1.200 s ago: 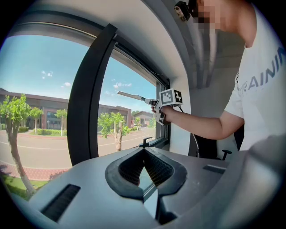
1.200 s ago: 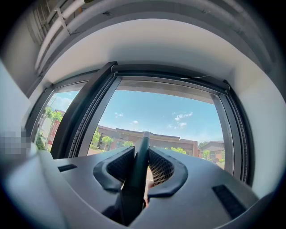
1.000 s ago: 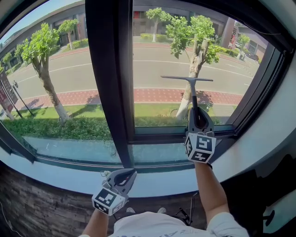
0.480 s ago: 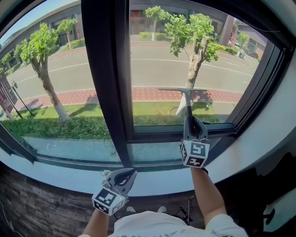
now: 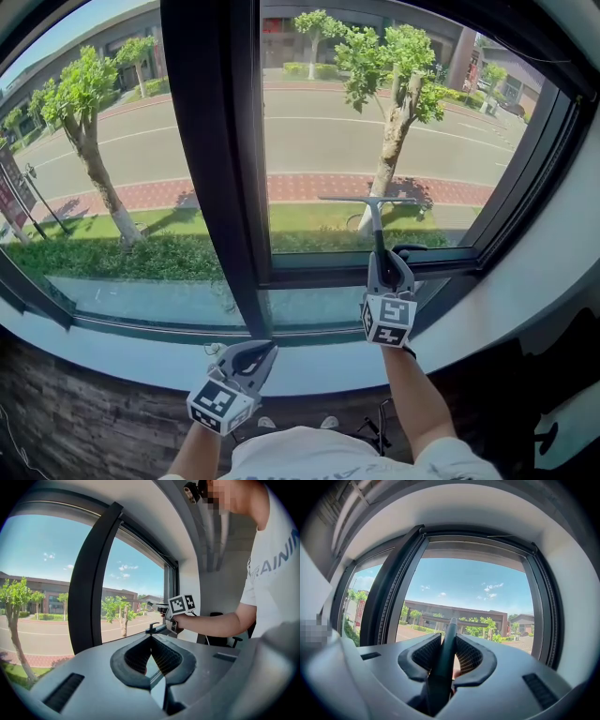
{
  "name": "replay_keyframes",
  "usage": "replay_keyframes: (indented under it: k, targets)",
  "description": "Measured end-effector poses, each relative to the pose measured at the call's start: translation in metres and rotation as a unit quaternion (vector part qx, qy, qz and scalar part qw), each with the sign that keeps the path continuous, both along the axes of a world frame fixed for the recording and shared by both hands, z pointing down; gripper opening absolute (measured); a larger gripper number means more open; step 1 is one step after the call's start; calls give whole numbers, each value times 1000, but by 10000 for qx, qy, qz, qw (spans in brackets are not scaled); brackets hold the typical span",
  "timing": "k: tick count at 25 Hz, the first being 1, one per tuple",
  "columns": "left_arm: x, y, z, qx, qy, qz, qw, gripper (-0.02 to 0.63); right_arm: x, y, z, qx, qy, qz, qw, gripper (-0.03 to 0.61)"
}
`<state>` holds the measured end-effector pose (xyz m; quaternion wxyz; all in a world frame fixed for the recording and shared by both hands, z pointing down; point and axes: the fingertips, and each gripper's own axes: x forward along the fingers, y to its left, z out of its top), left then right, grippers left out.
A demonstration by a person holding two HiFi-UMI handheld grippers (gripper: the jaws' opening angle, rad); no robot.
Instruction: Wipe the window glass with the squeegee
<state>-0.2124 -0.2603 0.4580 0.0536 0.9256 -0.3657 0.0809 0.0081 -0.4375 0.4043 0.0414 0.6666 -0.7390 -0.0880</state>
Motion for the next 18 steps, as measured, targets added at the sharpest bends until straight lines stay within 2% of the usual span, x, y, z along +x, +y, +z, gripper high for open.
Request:
replay_keyframes:
  k: [18]
  targets:
    - [0,-7,5,-115,26,10,9999,17,2,-1,52,-430,-13,-61,9991,100]
